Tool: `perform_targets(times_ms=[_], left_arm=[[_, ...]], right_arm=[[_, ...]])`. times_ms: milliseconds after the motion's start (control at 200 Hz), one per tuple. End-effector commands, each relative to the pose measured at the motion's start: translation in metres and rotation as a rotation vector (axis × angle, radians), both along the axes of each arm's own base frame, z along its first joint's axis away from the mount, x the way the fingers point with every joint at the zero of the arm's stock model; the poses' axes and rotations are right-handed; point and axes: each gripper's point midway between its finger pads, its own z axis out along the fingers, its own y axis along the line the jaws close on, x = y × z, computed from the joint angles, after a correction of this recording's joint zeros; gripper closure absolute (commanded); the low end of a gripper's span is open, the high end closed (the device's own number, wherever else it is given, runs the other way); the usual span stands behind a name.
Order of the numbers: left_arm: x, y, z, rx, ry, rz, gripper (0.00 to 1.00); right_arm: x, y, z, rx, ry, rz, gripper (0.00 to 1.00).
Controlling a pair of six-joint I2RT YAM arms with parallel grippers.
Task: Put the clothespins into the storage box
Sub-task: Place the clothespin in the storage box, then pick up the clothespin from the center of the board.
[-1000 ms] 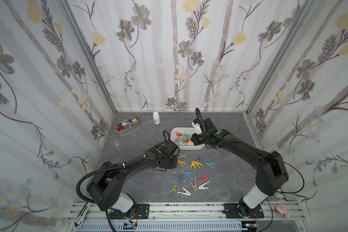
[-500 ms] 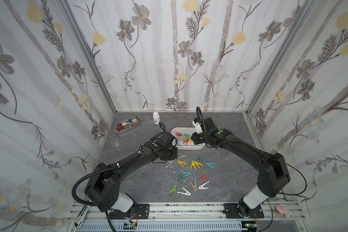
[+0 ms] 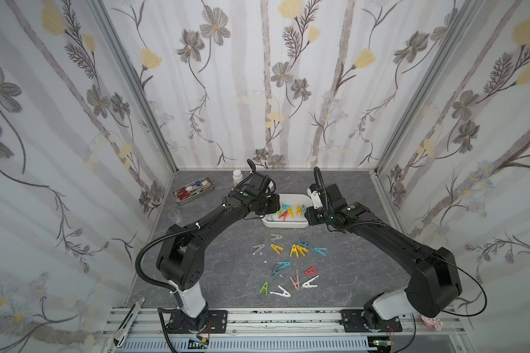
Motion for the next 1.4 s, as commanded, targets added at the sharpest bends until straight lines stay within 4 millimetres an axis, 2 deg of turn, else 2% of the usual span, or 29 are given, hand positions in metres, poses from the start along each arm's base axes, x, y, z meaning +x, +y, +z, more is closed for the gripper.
perform_targets(times_ms=[0,205,445,570,1059,1254,1394], left_arm=[[0.016,-0.013,-0.004,-0.003,-0.015,-0.027,1.00],[0.042,-0.027,-0.015,0.007,-0.024,-0.024,0.97],[0.047,-0.026,-0.014,0.020,-0.035,-0.013,0.76],[0.047,-0.023,-0.010,0.032,-0.047,-0.012,0.74],[0.031,-0.009,-0.004,0.067,-0.056,-0.017,0.72],[0.022,0.003,-0.005,0.093,-0.063,0.004,0.71],[0.007,0.006,-0.004,0.085,-0.072,0.027,0.68]], right_arm=[[-0.003,-0.012,0.001,-0.020,-0.013,-0.022,0.76],[-0.007,-0.021,-0.002,-0.020,-0.011,-0.045,0.76],[-0.009,-0.028,-0.003,-0.023,-0.022,-0.056,0.75],[-0.010,-0.026,-0.003,-0.012,-0.023,-0.053,0.76],[-0.012,-0.026,0.006,0.031,-0.053,-0.067,0.76],[-0.026,-0.024,-0.007,0.044,-0.016,-0.046,0.75],[-0.039,-0.022,-0.019,0.025,0.016,-0.029,0.75]])
